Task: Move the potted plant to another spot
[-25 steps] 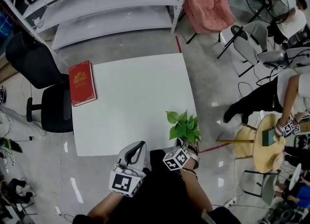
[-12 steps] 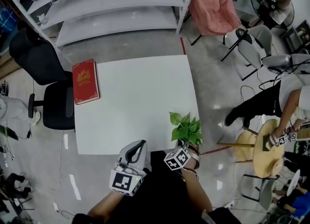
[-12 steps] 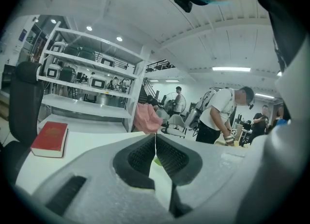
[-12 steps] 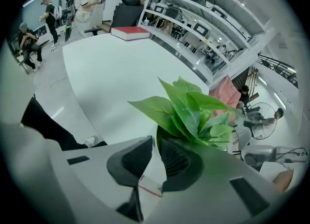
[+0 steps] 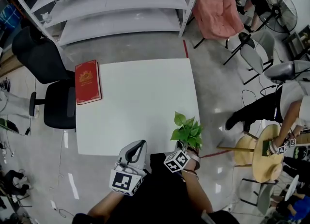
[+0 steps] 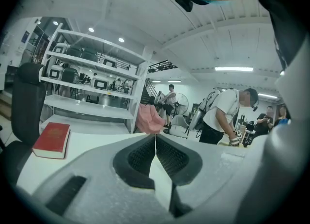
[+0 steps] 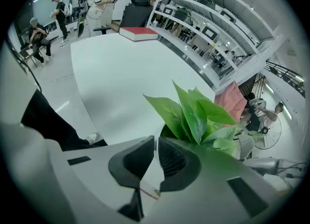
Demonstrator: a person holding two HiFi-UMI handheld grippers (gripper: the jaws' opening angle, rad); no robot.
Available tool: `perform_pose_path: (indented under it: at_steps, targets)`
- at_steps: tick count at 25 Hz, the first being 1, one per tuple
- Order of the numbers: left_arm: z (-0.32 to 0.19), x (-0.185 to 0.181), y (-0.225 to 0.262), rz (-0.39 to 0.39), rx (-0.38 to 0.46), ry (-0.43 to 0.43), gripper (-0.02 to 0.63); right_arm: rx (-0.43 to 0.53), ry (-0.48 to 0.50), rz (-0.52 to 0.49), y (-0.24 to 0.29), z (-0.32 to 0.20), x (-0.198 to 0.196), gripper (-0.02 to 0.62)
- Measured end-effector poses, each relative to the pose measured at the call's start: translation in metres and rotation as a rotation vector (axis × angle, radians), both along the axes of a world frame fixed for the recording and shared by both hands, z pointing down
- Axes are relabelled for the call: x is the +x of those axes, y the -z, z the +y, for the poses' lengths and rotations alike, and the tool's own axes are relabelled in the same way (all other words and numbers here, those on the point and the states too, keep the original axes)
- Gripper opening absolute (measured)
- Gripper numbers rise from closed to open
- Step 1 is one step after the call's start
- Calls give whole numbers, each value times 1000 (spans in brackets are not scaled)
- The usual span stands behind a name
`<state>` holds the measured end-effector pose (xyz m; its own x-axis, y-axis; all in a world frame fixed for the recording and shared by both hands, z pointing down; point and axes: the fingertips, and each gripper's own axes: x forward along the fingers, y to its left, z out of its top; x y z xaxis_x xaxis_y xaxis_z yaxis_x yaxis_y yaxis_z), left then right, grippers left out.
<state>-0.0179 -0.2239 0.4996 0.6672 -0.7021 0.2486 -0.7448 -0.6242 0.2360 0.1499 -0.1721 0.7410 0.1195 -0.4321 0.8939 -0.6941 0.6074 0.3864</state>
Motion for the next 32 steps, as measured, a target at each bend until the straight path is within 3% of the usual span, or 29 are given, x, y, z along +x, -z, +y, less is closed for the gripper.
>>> perform_pose_path:
  at_steps: [17,25,32]
  targets:
    - [-28,-15,7,-7,9,129,20,23,120,-38,18,-42,-13,32]
    - [-38,-30,10,-12,21,262,20,32,264,-53,22,-67,-30,32]
    - [-33,-59,7,-31,14,411,20,51,451,-67,29,-85,-67,32]
